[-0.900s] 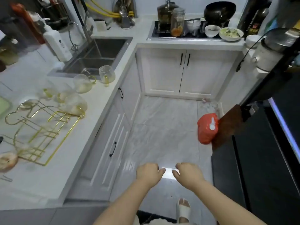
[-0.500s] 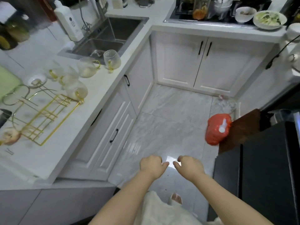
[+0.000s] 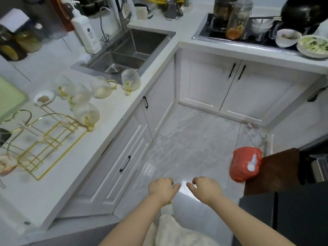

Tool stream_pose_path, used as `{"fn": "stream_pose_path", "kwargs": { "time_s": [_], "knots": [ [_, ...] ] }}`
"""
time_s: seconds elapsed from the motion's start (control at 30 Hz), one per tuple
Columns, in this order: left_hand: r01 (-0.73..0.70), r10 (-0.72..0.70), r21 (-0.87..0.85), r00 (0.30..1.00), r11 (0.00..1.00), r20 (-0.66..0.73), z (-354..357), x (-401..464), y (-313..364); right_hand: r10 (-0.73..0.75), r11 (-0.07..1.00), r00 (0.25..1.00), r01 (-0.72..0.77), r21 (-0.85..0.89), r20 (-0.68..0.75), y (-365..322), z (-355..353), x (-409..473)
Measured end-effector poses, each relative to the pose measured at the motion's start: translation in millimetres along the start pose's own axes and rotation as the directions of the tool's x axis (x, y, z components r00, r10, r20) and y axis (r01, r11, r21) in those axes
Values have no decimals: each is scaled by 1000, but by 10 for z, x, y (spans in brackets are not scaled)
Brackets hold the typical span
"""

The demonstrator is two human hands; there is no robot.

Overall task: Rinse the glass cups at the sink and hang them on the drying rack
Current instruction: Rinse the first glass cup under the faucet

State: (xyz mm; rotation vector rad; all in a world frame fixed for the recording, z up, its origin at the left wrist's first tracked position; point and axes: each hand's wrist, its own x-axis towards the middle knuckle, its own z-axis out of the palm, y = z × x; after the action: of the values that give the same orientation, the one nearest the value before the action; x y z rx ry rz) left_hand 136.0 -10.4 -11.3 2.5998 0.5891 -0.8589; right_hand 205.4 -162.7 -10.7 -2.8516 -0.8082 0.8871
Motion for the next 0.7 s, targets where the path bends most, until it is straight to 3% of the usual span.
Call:
{"fn": "stream_pose_path", "kwargs": {
  "time_s": [0.33, 0.7],
  "knots": [
    [2, -4, -71, 1000, 997, -27, -597, 744, -332, -4, 1000, 1000, 4, 11, 5, -231, -479, 914],
    [138, -143, -182, 990, 974, -15, -1100, 1404, -248, -161, 986, 985, 163, -31, 64, -223, -1076, 1920]
  ]
}}
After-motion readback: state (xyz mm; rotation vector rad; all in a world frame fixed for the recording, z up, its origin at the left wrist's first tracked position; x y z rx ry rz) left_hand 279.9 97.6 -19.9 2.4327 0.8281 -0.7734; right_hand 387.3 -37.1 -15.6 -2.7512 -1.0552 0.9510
